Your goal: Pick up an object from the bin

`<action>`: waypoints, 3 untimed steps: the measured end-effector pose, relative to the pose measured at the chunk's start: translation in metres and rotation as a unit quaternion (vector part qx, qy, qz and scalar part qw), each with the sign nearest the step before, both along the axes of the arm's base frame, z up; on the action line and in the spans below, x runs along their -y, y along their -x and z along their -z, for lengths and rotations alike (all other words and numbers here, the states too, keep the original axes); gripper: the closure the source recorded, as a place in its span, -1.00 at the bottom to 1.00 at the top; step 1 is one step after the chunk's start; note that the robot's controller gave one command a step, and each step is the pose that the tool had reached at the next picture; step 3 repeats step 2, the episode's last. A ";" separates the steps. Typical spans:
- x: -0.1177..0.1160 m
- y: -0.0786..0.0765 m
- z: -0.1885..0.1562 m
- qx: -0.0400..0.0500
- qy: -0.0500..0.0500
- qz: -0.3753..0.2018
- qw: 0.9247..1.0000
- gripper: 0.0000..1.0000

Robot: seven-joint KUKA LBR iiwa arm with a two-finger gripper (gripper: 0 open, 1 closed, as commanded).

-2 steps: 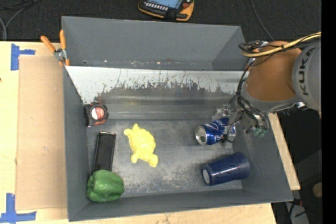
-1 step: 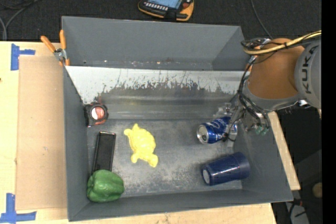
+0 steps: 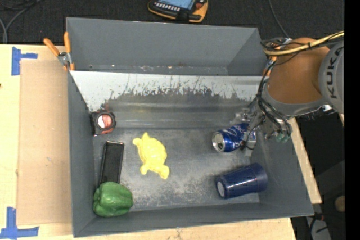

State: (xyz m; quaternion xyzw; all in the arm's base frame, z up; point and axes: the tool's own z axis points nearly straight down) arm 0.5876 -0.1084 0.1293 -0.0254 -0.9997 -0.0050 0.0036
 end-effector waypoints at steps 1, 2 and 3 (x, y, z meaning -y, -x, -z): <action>0.000 0.001 -0.018 -0.002 -0.001 0.000 1.000 1.00; 0.000 0.000 -0.038 0.000 0.000 0.000 1.000 1.00; 0.000 0.000 -0.038 0.000 0.000 0.000 1.000 1.00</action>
Offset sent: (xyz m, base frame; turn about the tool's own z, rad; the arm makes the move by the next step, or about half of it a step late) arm -0.0011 0.0002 0.0415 0.0003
